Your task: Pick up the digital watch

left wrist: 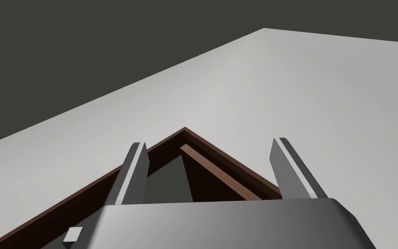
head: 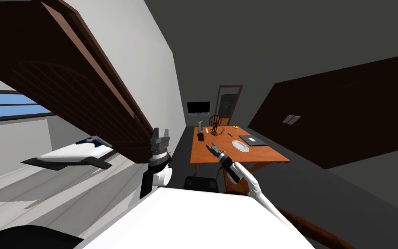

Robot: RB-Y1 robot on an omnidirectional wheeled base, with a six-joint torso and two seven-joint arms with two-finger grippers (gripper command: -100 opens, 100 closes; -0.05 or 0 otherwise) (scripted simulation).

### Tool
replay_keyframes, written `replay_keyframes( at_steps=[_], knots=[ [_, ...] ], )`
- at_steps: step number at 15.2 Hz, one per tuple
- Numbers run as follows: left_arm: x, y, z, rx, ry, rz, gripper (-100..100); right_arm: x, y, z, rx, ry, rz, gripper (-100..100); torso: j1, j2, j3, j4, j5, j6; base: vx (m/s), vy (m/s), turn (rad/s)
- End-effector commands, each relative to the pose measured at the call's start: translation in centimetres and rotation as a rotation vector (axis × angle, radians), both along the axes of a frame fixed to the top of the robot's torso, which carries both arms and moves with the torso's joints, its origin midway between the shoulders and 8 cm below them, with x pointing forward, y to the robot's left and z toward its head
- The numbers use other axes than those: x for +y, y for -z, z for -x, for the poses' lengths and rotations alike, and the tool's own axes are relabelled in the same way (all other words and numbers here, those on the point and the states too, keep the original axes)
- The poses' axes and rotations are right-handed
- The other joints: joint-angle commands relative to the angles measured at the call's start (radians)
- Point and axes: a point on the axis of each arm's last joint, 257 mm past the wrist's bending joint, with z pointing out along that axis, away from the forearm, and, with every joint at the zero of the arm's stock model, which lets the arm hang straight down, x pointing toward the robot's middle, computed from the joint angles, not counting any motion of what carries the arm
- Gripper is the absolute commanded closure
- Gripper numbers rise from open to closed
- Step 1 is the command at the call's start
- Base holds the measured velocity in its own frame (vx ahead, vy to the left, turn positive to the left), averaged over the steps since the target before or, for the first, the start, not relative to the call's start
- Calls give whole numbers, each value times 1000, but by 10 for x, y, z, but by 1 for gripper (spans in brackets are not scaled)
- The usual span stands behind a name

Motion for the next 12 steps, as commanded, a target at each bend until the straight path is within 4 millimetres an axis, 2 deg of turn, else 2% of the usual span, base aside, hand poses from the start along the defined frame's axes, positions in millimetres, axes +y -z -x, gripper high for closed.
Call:
replay_keyframes(
  at_steps=[1, 2, 4, 5, 7, 8, 10, 11, 12],
  knots=[
    [0, 0, 0, 0, 0, 0, 0, 1, 10, -1, 1, -8, 40, -100, 0, 0, 0, 0, 0, 0, -1, -26, 19],
    [0, 0, 0, 0, 0, 0, 0, 3, 29, -2, 13, -32, 110, -100, 0, 0, 0, 0, 0, 0, -4, -29, 58],
    [0, 0, 0, 0, 0, 0, 0, 2, 33, -2, 10, -32, 131, -100, 0, 0, 0, 0, 0, 0, -3, -28, 61],
    [0, 0, 0, 0, 0, 0, 0, 1, 54, -3, 24, -54, 204, -100, 1, 0, 0, 0, 0, 0, 3, -28, 78],
    [0, 0, 0, 0, 0, 0, 0, 1, 56, -2, 17, -56, 223, -100, 0, 0, 0, 0, 0, 0, 1, -31, 52],
    [0, 0, 0, 0, 0, 0, 0, -1, 75, -3, 27, -78, 295, -100, 1, 0, 0, 0, 0, 0, -5, -29, 74],
    [0, 0, 0, 0, 0, 0, 0, -2, 79, -2, 22, -80, 317, -100, 0, 0, 0, 0, 0, 0, -4, -30, 61],
    [0, 0, 0, 0, 0, 0, 0, -7, 99, -3, 32, -100, 391, -100, 1, 0, 0, 0, 0, 0, -3, -32, 63],
    [0, 0, 0, 0, 0, 0, 0, -8, 101, -2, 26, -103, 410, -100, 0, 0, 0, 0, 0, 0, -5, -35, 78]
  ],
)
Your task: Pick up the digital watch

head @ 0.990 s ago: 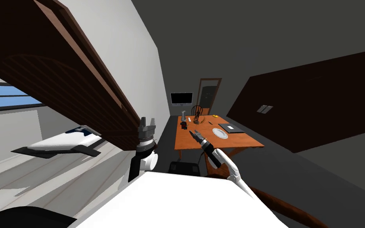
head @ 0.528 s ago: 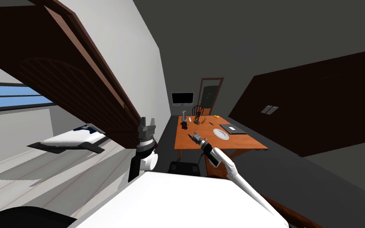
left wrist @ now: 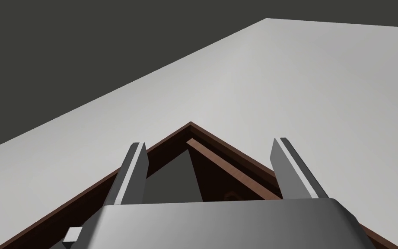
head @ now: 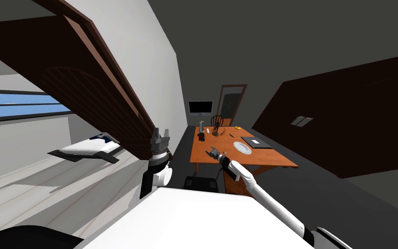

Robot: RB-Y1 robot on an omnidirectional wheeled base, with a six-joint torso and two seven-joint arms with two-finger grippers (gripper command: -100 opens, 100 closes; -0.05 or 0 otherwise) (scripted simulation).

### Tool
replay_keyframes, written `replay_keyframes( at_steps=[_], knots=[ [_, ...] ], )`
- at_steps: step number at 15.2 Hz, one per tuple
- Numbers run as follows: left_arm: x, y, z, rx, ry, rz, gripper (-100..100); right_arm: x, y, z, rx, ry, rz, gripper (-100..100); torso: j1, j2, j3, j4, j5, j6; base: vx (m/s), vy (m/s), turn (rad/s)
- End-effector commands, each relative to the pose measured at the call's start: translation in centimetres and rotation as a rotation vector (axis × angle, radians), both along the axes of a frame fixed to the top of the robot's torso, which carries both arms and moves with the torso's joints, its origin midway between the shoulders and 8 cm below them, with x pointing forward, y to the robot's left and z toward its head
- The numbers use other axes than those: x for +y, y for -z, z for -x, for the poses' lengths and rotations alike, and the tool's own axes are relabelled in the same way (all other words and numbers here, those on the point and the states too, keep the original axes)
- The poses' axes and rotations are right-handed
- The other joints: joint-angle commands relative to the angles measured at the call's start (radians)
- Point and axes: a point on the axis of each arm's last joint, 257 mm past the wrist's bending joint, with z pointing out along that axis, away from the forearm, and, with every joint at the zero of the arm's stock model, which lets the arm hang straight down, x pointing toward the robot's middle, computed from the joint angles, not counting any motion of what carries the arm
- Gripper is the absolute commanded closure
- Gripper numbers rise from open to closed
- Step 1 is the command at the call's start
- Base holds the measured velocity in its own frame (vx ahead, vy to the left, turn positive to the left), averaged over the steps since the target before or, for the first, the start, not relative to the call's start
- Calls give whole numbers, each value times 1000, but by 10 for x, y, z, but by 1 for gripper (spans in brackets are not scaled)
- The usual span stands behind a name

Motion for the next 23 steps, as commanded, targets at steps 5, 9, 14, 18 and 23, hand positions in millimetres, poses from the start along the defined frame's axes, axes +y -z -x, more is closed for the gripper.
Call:
replay_keyframes(
  at_steps=[5, 9, 14, 18, 23],
  knots=[
    [0, 0, 0, 0, 0, 0, 0, -21, 49, 2, 4, -54, 221, -100, -1, 0, 0, 0, 0, 0, -4, -38, 75],
    [0, 0, 0, 0, 0, 0, 0, -34, 69, 2, -3, -81, 325, -100, 1, 1, 1, 0, 0, 0, -15, -14, 52],
    [0, 0, 0, 0, 0, 0, 0, -65, 101, 0, -11, -127, 510, -100, 2, 1, 0, 0, 0, 0, -18, -9, 58],
    [0, 0, 0, 0, 0, 0, 0, -96, 122, -3, -21, -166, 660, -100, 2, 1, 1, 0, 0, 0, -22, -11, 73],
    [0, 0, 0, 0, 0, 0, 0, -137, 143, -6, -32, -207, 832, -100, 2, 1, 1, 0, 0, 0, -20, -10, 67]
  ],
)
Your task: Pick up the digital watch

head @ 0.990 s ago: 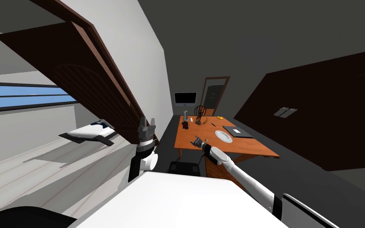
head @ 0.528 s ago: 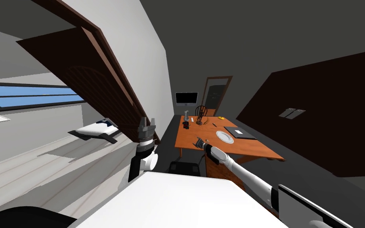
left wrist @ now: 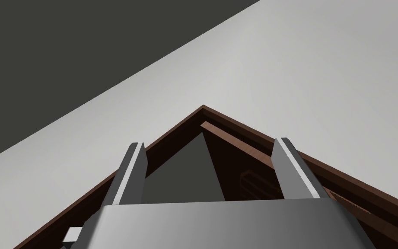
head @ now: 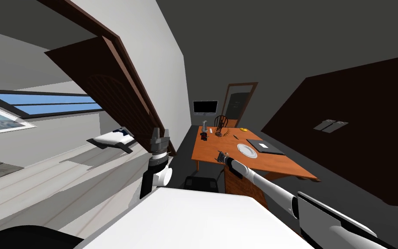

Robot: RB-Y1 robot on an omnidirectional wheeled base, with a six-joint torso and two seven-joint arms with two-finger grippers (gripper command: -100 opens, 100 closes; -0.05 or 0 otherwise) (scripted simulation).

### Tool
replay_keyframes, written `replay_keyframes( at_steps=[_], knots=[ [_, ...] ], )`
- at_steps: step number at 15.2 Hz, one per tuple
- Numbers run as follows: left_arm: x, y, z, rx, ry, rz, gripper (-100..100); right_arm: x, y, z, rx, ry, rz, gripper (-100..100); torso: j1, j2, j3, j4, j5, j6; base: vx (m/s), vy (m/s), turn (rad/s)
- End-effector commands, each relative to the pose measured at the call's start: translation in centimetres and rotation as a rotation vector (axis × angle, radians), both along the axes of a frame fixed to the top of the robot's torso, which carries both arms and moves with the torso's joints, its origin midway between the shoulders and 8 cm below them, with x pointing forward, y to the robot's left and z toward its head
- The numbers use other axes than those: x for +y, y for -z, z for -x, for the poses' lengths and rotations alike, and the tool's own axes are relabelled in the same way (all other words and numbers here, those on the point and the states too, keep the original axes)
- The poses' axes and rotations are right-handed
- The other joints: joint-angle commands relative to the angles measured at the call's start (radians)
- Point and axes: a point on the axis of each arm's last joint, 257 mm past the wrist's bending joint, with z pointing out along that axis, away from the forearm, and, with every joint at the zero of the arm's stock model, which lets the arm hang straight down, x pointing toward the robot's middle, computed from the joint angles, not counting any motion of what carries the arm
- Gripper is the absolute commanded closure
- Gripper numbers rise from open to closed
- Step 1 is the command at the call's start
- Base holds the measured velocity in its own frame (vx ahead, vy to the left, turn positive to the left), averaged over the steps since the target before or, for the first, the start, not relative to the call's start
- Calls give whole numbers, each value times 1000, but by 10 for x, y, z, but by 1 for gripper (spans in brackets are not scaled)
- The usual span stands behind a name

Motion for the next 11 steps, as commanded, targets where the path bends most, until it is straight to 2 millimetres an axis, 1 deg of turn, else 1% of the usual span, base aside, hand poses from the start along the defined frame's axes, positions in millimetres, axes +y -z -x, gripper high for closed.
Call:
replay_keyframes(
  at_steps=[1, 9, 10, 11],
  knots=[
    [0, 0, 0, 0, 0, 0, 0, -17, 8, -1, -6, -24, 75, -100, 0, 0, 0, 0, 0, 0, -17, -9, 57],
    [0, 0, 0, 0, 0, 0, 0, -17, 8, -1, -6, -24, 75, -100, 1, -1, -1, 0, 0, 0, 1, 0, -2],
    [0, 0, 0, 0, 0, 0, 0, -36, 2, -7, -24, -17, 111, -100, 1, -2, -1, 0, 0, 0, -17, -8, 54],
    [0, 0, 0, 0, 0, 0, 0, -41, 0, -9, -29, -13, 119, -100, 1, -1, -1, 0, 0, 0, -39, -20, 129]
  ],
)
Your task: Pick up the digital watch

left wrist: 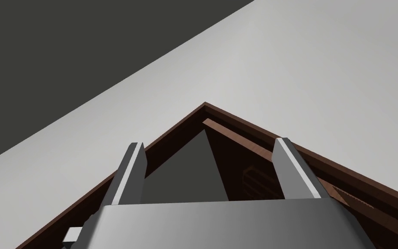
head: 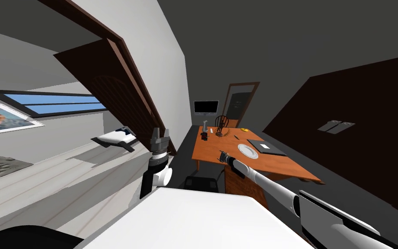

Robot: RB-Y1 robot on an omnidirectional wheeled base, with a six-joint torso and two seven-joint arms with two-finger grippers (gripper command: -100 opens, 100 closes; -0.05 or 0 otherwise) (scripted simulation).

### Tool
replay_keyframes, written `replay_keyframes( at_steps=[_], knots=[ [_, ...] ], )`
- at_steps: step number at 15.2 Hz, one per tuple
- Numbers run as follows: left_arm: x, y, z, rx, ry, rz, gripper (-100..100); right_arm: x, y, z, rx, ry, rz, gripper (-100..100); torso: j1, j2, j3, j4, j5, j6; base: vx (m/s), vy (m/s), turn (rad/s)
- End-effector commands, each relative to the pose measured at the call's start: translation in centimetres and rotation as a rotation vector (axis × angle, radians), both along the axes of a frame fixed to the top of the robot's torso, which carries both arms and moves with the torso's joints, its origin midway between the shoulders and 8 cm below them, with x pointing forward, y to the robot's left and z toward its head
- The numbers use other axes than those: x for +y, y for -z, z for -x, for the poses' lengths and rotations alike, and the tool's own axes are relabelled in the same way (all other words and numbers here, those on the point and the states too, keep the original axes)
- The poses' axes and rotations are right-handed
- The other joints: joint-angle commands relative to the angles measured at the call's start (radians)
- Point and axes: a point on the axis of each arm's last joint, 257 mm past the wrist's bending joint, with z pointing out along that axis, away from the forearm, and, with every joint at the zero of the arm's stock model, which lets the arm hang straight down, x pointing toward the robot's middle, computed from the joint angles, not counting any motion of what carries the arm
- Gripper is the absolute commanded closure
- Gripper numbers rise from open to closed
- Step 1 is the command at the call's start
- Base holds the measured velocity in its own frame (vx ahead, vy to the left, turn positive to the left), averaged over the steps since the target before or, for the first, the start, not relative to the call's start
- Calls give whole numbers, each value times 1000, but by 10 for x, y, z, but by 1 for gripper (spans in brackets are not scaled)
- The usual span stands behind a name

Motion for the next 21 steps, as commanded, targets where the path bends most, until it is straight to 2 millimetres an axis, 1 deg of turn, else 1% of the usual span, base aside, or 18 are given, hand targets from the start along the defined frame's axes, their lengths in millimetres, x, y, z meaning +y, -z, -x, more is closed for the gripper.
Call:
replay_keyframes(
  at_steps=[1, 2, 11, 12, 13, 14, 15, 21],
  knots=[
    [0, 0, 0, 0, 0, 0, 0, -9, -4, -3, -9, 5, 16, -100, 0, 0, 0, 0, 0, 0, -26, -13, 87],
    [0, 0, 0, 0, 0, 0, 0, -15, -6, -5, -14, 8, 26, -100, 0, 0, 0, 0, 0, 0, -17, -8, 55],
    [0, 0, 0, 0, 0, 0, 0, -15, -6, -5, -14, 8, 26, -100, 1, -2, -1, 0, 0, 0, -1, -1, 4],
    [0, 0, 0, 0, 0, 0, 0, -34, -13, -13, -34, 26, 55, -100, 1, -2, -1, 0, 0, 0, -29, -14, 95],
    [0, 0, 0, 0, 0, 0, 0, -39, -15, -15, -38, 28, 63, -100, 0, -1, 0, 0, 0, 0, -54, -27, 177],
    [0, 0, 0, 0, 0, 0, 0, -39, -15, -15, -38, 28, 63, -100, 0, 1, 0, 0, 0, 0, -43, -21, 141],
    [0, 0, 0, 0, 0, 0, 0, -43, -16, -16, -42, 30, 72, -100, 0, 1, 1, 0, 0, 0, -14, -7, 45],
    [0, 0, 0, 0, 0, 0, 0, -43, -16, -16, -42, 30, 72, -100, 1, -2, -1, 0, 0, 0, 0, 0, 1]
  ],
)
